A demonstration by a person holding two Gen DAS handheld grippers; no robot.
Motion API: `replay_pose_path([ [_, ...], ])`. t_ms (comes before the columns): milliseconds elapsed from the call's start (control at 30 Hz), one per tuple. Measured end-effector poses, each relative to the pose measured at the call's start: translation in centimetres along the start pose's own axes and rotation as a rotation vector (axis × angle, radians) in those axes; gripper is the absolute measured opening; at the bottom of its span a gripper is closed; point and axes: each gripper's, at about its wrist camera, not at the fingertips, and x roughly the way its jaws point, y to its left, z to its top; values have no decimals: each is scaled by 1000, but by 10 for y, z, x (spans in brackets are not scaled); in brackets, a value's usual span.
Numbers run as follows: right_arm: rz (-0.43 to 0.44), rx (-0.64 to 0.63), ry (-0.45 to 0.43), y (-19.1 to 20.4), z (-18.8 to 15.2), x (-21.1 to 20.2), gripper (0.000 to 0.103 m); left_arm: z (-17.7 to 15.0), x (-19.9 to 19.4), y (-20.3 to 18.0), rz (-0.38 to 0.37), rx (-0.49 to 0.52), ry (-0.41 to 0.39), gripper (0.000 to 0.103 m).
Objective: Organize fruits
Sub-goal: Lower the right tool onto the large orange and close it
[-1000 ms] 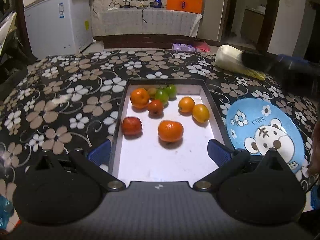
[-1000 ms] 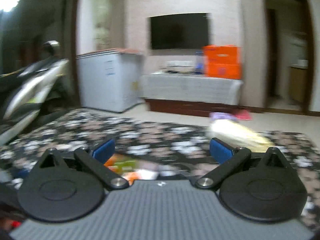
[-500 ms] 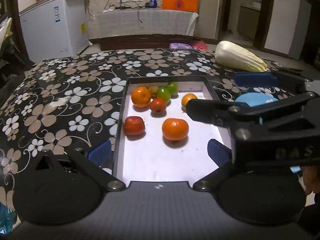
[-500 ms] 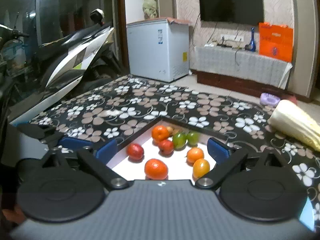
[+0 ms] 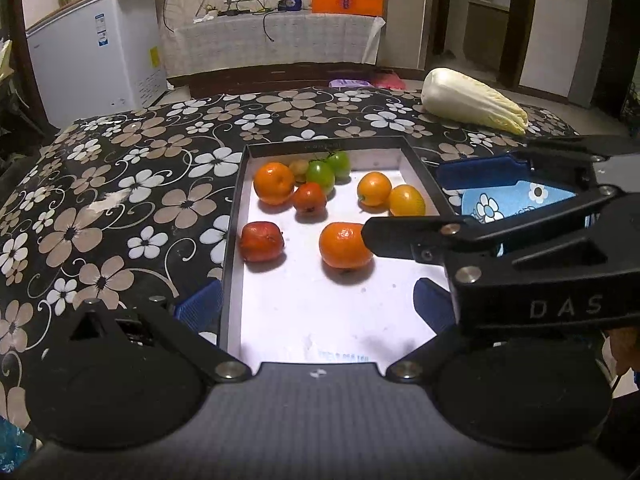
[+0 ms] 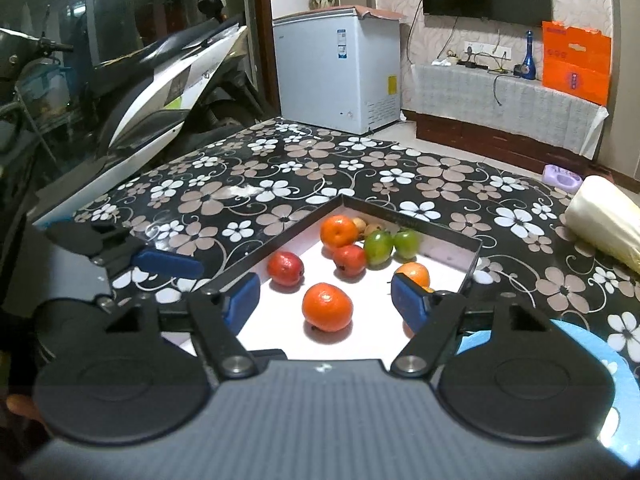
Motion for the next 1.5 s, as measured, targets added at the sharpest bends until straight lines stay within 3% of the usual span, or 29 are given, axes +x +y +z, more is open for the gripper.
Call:
replay_pose_path([
  [200,5,-1,11,-2,-1,4,73,-1,2,3,-14,-9,6,102],
  [333,14,-11,39,-1,-2,9,62,-4,4,7,-15,-16,14,102],
  [767,7,-14,105,-2,-4,29,61,-8,3,10,-58,-15,16,96],
  [1167,-16,0,188,-4,-1,66,61,-10,12,5,-41,2,41,91],
  [1267,-8,-2,213,-2,-1,74,53,-10,14,7,-33,-5,46,91],
  [1433,-15,-24,241,3,-2,84,52,-9,18,9,-27,-26,58,91],
  [1500,-13,-21,254,4,-2,88,44,-8,19,9,-24,-30,61,91],
])
